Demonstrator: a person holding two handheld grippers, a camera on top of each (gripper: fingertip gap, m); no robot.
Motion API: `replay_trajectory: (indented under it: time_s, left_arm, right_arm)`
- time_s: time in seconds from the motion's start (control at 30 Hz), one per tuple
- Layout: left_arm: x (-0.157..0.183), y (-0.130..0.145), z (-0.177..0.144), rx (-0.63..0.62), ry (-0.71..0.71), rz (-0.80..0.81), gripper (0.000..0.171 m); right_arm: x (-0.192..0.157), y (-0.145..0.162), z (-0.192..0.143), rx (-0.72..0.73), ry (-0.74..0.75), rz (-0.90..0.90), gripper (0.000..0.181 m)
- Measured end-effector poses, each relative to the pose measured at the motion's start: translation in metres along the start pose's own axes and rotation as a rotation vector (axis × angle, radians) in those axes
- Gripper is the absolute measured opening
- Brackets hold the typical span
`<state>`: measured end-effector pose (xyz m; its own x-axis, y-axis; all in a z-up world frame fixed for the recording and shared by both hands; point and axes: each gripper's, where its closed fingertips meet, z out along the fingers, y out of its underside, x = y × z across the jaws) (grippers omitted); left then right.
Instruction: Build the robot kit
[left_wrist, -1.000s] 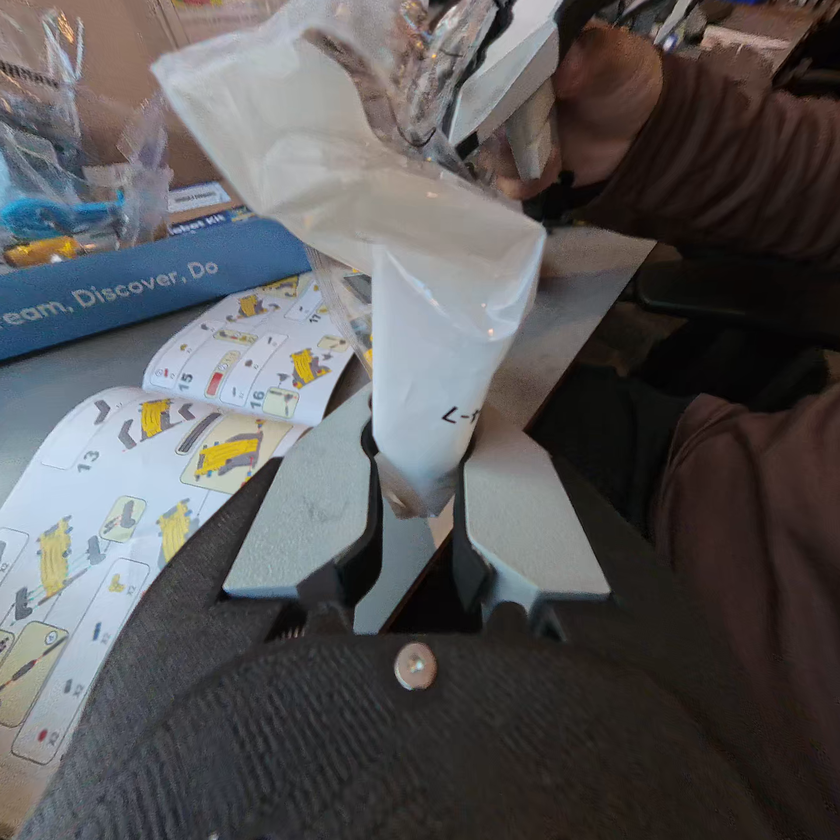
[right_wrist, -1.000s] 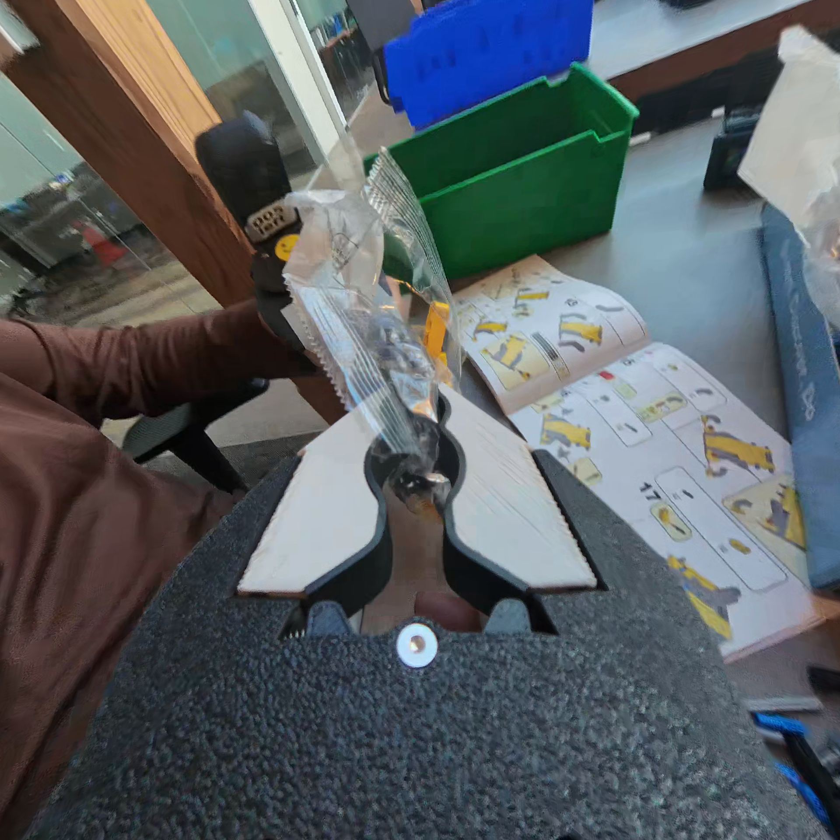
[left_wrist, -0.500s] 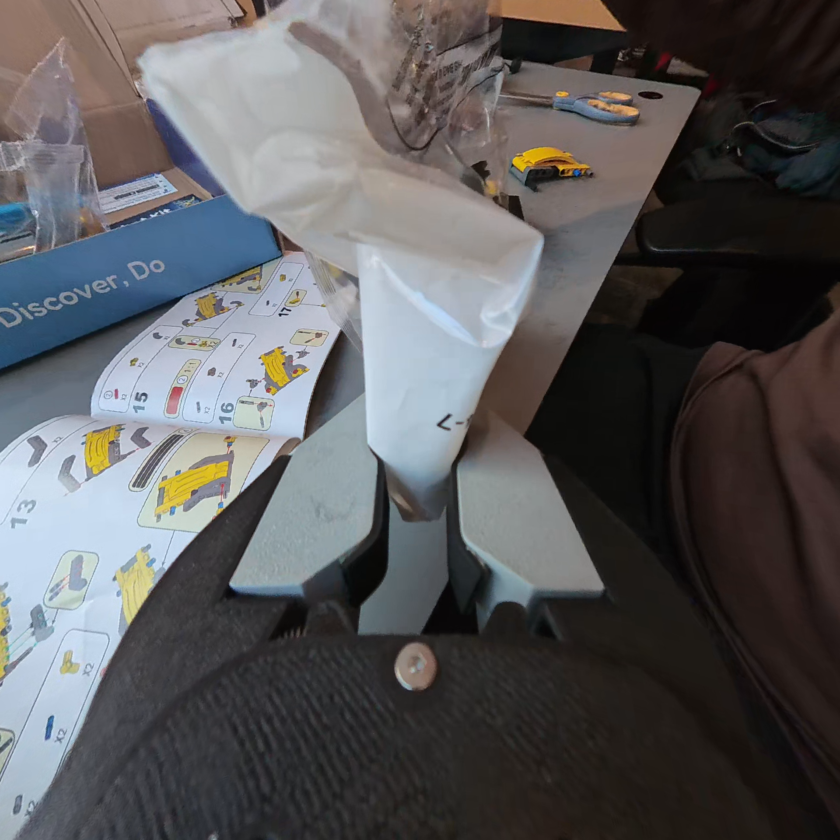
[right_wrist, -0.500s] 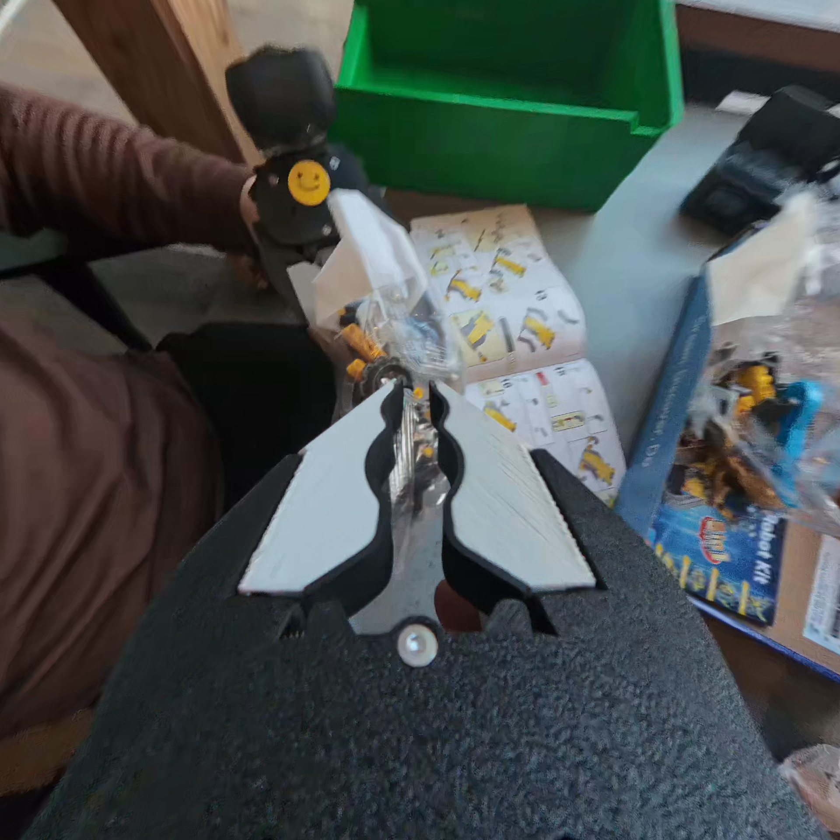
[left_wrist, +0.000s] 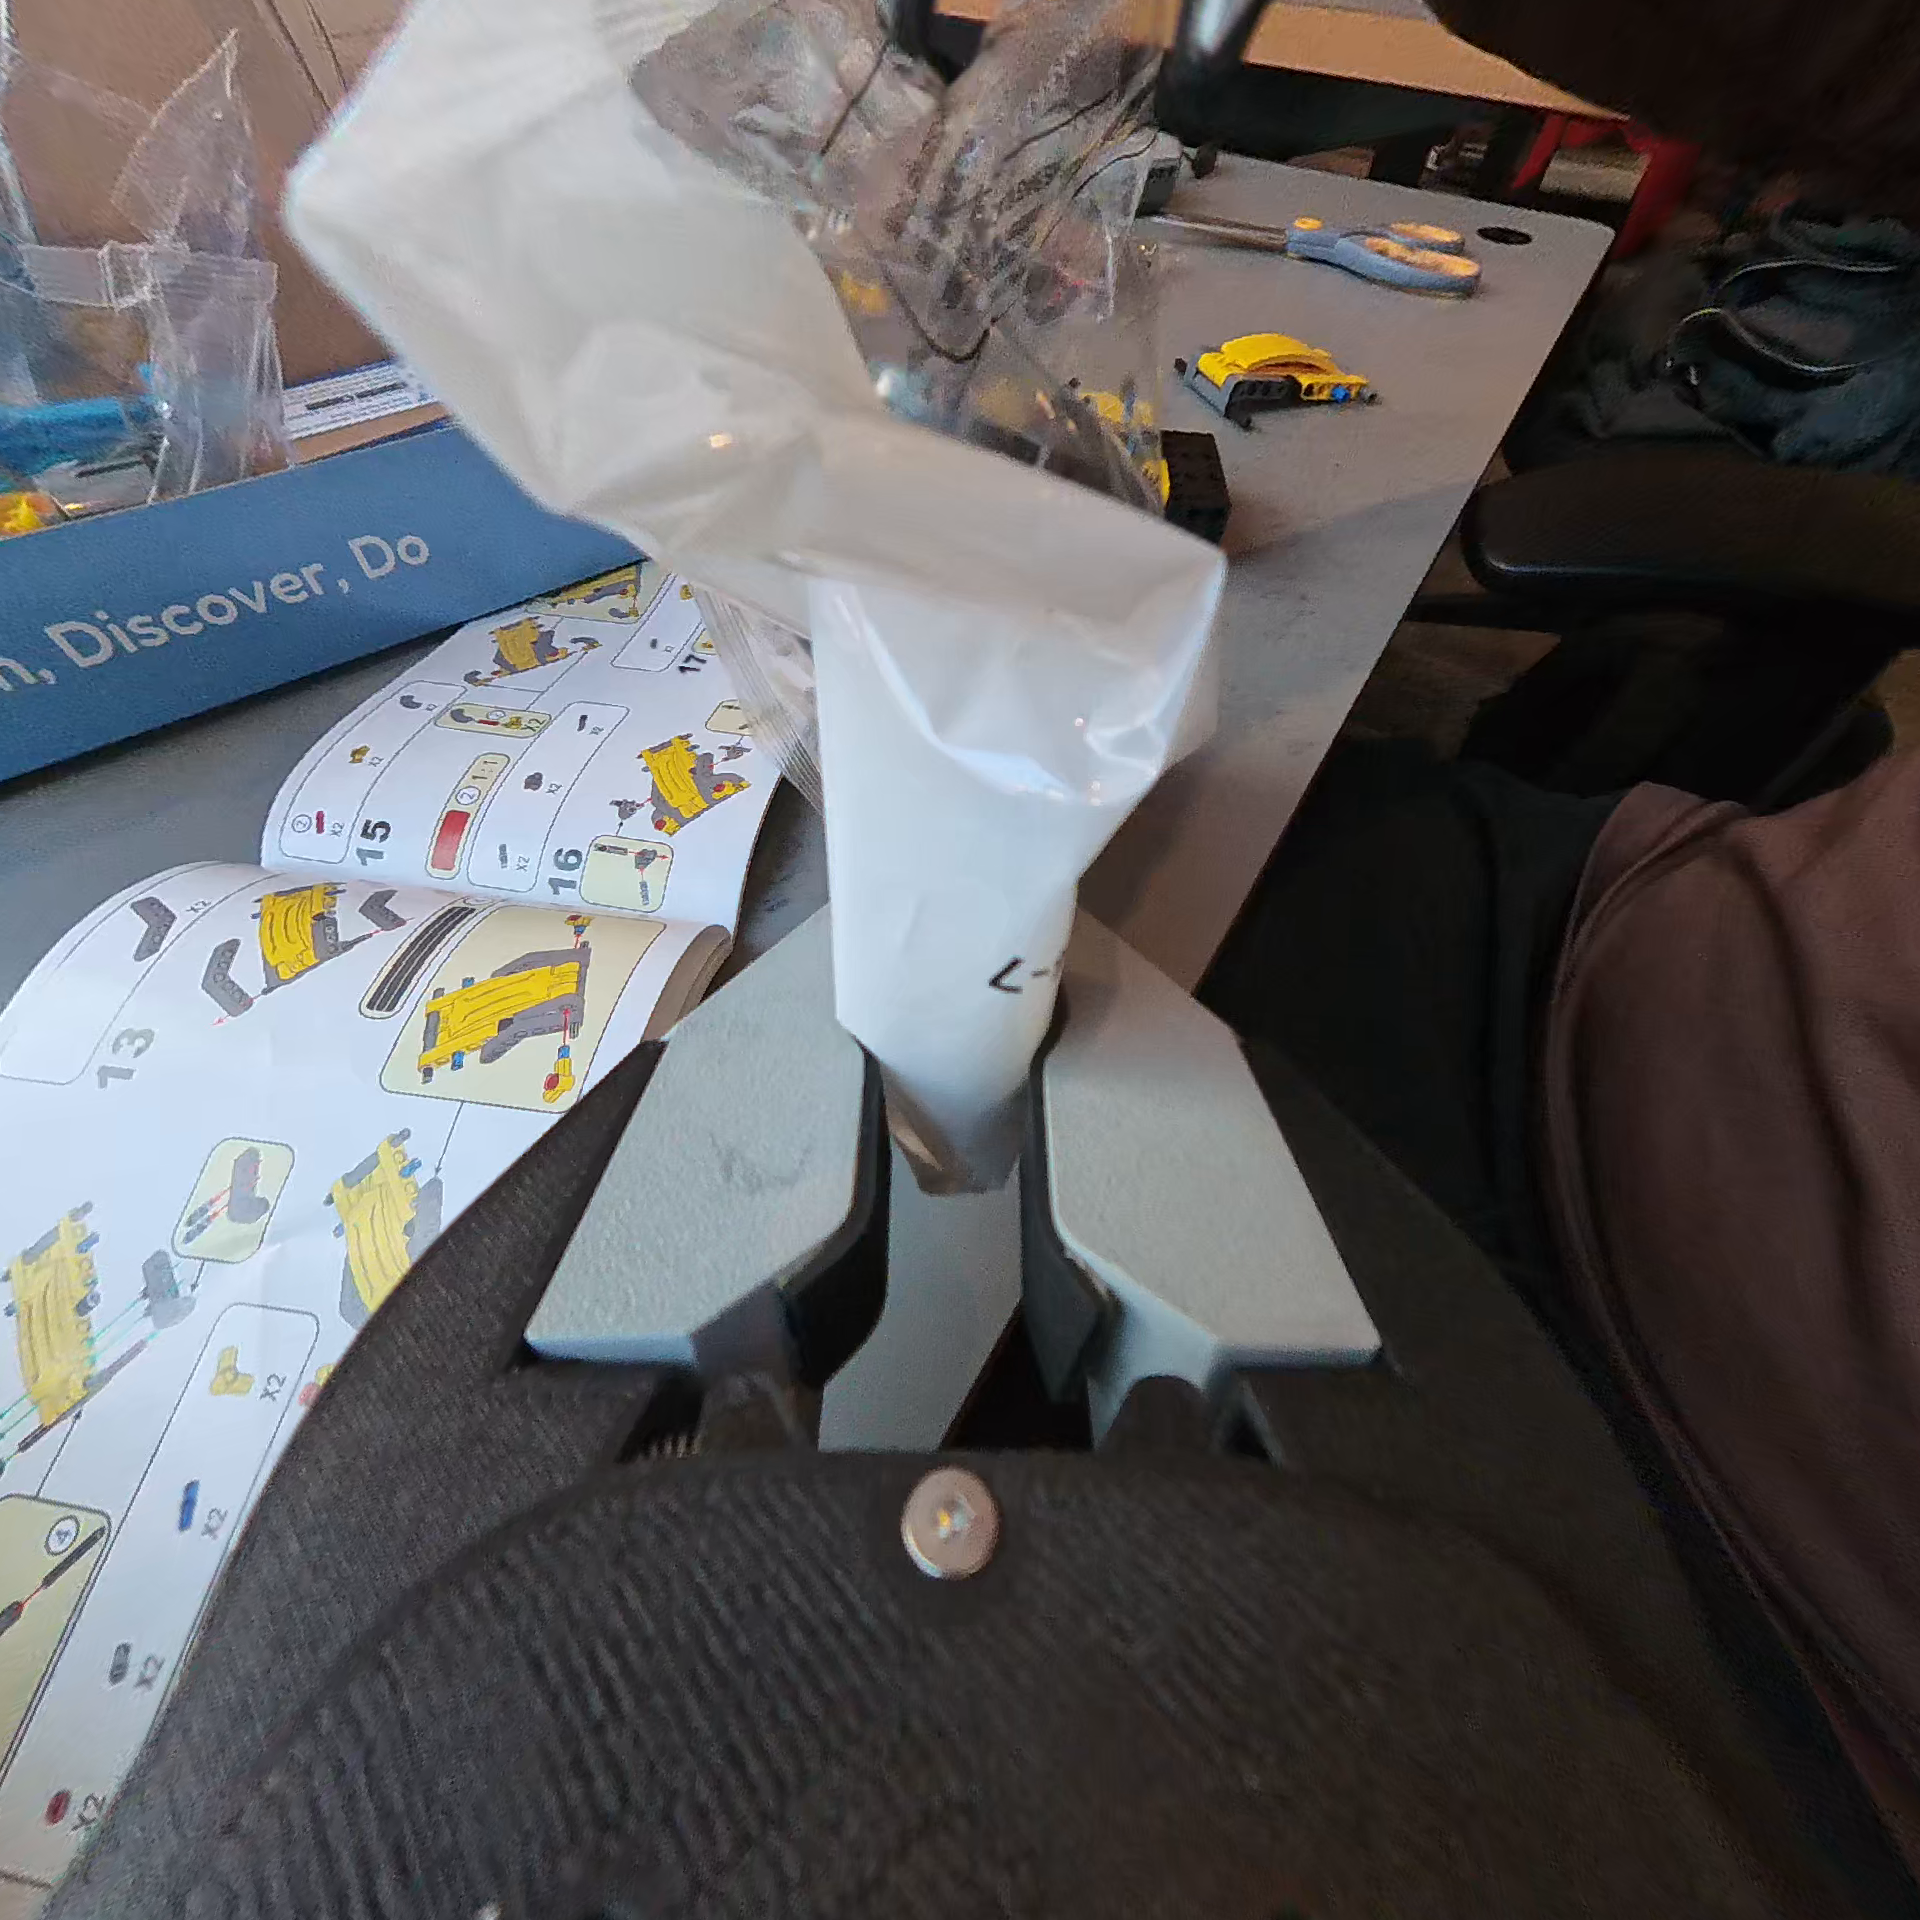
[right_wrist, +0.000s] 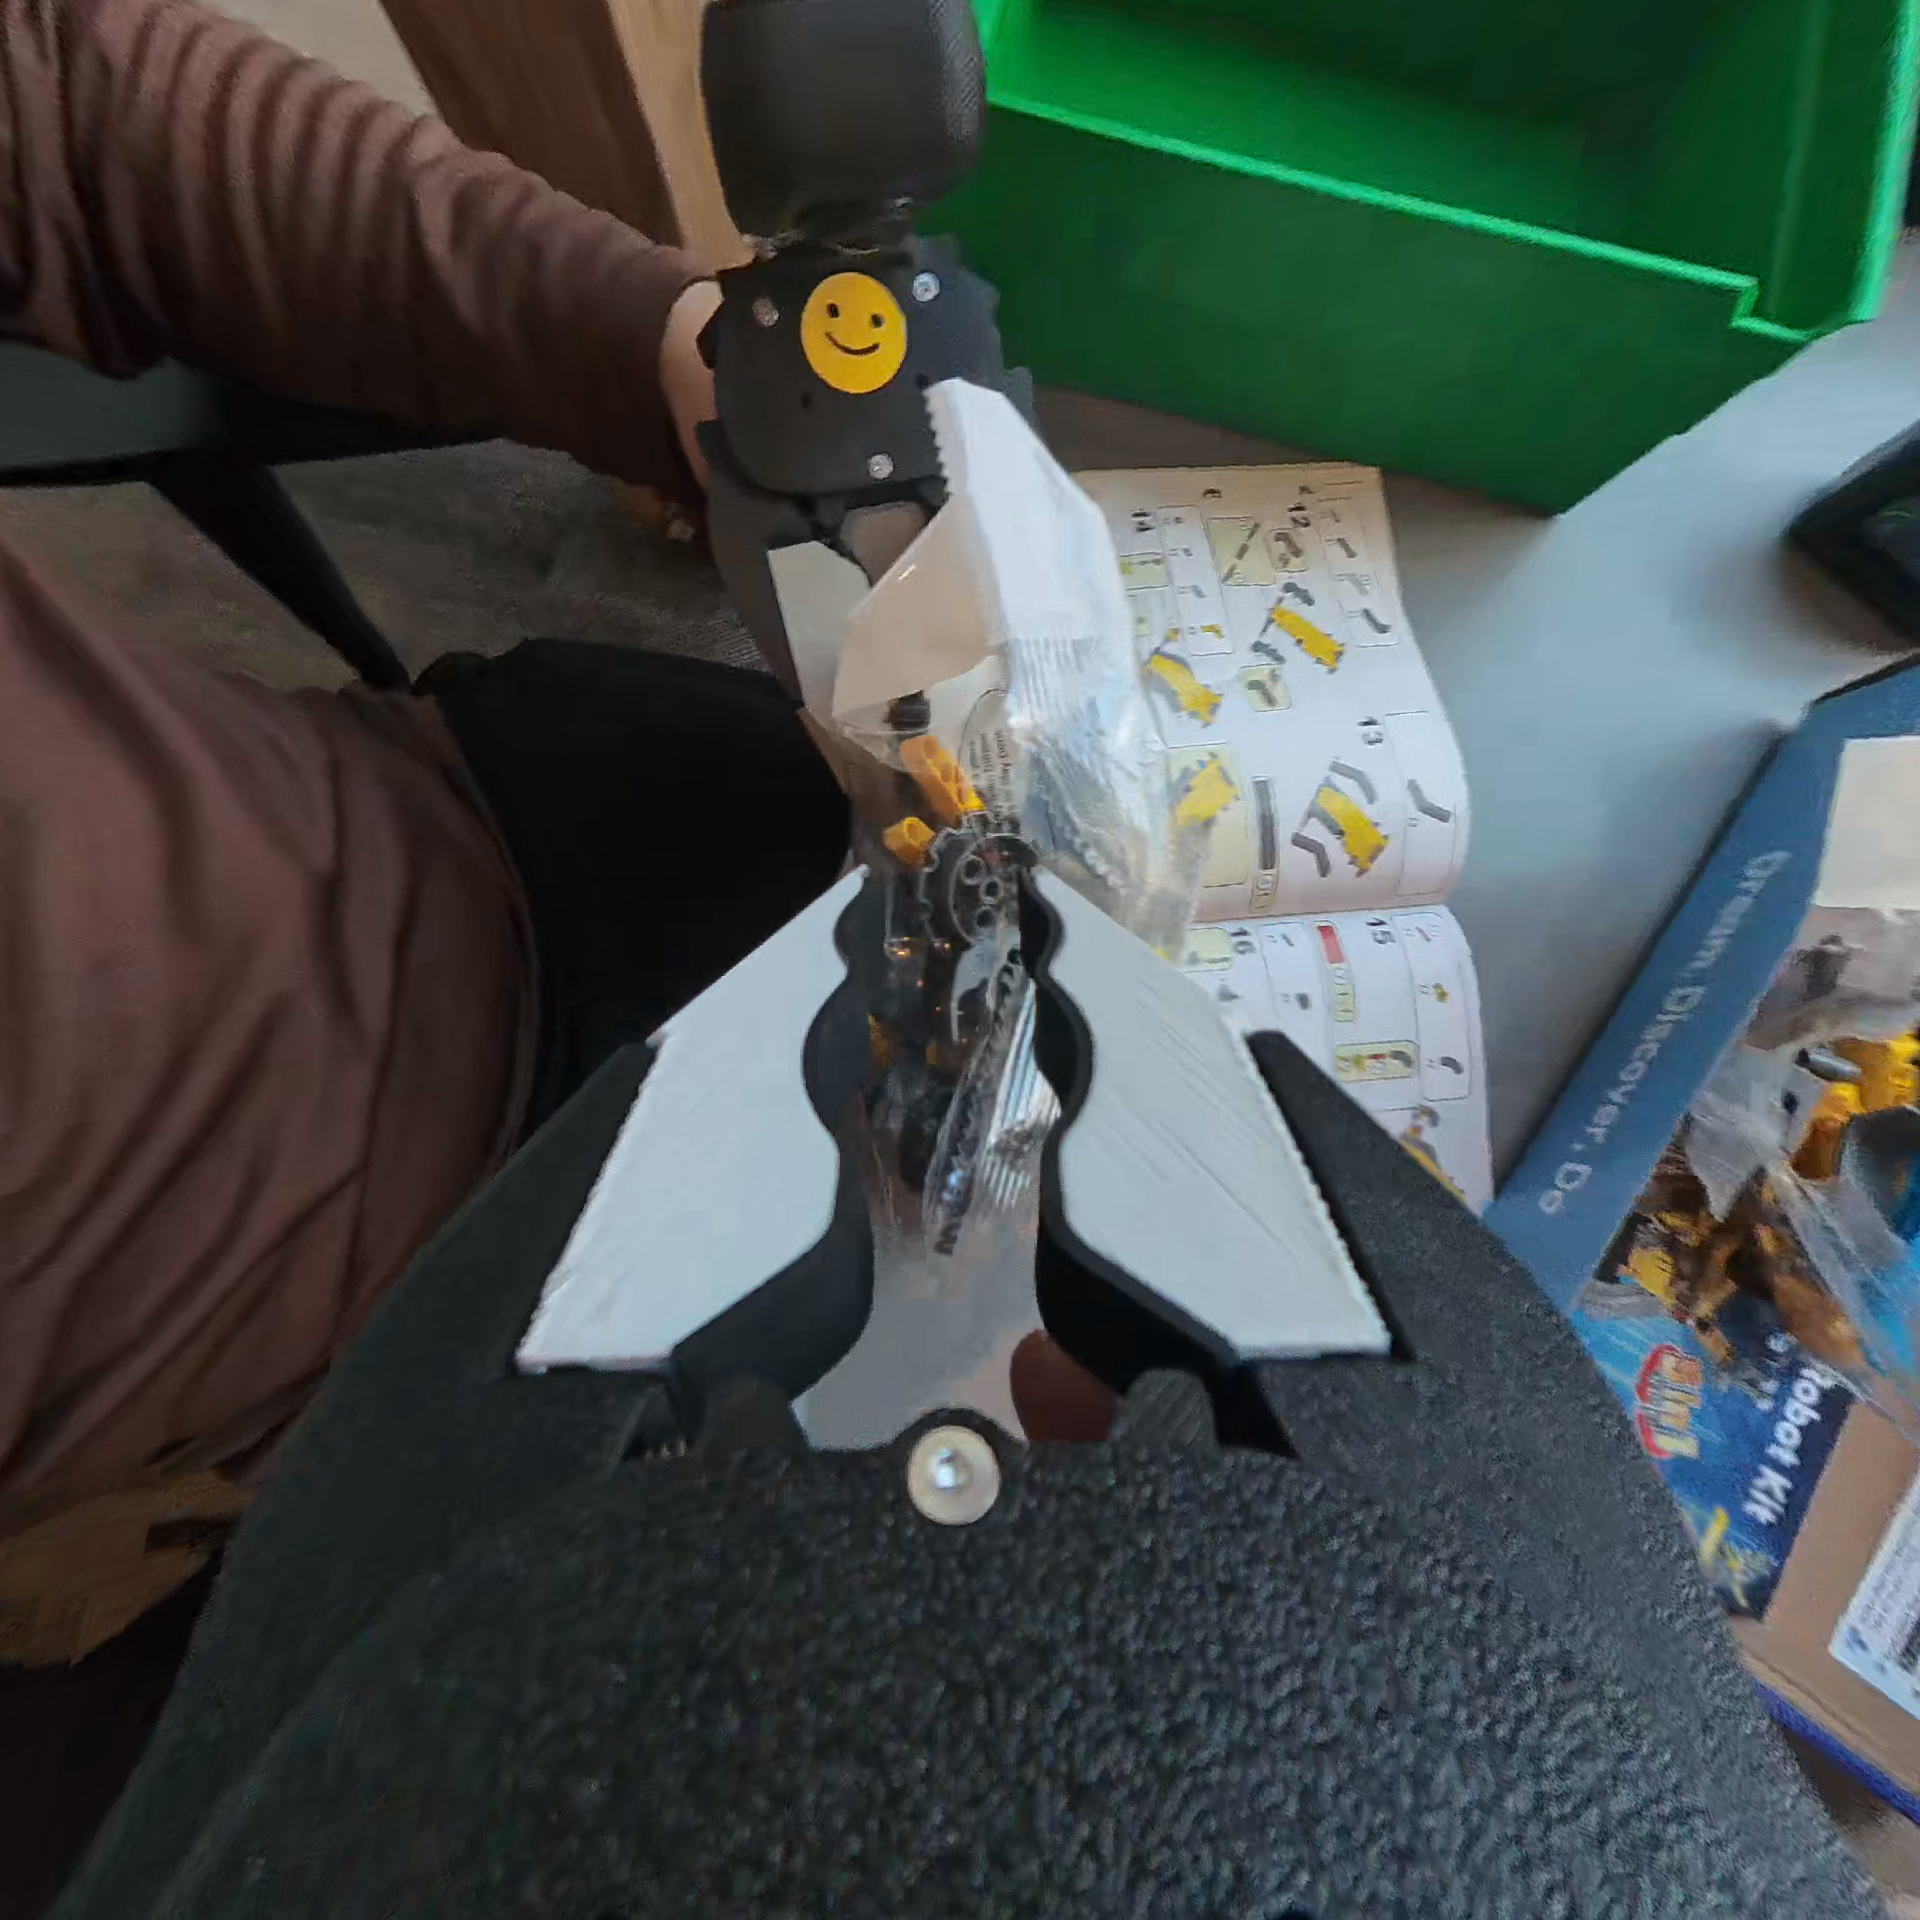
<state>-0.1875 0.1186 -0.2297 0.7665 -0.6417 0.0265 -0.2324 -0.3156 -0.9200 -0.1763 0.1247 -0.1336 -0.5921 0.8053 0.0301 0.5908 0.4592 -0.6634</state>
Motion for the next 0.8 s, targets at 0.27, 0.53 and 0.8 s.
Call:
replay_trajectory:
  time_s: [0.27,0.53,0.8]
  left_arm:
    - [0.0,0.004,0.002,0.003,-0.023,0.018,0.02]
    - [-0.004,0.004,0.002,-0.002,-0.032,0.002,0.019]
    - [-0.001,0.005,0.005,-0.035,-0.053,0.03,0.019]
  right_arm:
    - [-0.021,0.03,0.023,-0.2,-0.035,-0.072,0.0]
    - [-0.029,0.011,-0.002,-0.121,-0.05,-0.091,0.004]
    - [-0.008,0.023,0.006,-0.192,0.006,-0.09,0.0]
